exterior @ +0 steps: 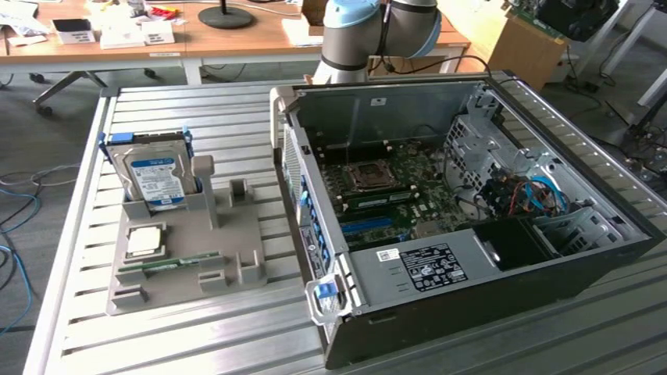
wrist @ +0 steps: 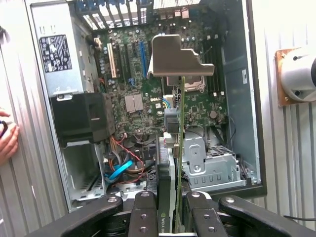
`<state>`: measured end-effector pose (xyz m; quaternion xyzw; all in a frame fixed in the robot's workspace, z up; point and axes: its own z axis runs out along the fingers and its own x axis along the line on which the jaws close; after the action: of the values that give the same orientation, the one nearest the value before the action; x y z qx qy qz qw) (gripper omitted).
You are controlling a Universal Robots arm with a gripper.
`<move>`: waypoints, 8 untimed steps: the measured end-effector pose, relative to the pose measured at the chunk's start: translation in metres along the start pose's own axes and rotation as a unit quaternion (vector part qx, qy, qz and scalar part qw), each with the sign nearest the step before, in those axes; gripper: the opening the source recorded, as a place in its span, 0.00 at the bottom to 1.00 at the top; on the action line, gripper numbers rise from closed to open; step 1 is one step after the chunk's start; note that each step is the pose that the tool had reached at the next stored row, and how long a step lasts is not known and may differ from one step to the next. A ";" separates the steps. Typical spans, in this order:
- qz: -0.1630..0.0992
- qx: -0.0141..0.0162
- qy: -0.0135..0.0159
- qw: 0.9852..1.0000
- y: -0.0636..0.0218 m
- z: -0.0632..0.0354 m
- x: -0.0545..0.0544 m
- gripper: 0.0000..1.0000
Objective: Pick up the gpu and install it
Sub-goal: 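Insert the gpu into the slot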
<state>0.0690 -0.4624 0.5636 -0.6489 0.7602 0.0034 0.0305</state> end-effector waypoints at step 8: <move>-0.020 0.006 -0.002 1.000 0.0021 0.0073 0.003 0.27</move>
<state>0.0668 -0.4646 0.5561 -0.6639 0.7470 -0.0009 0.0362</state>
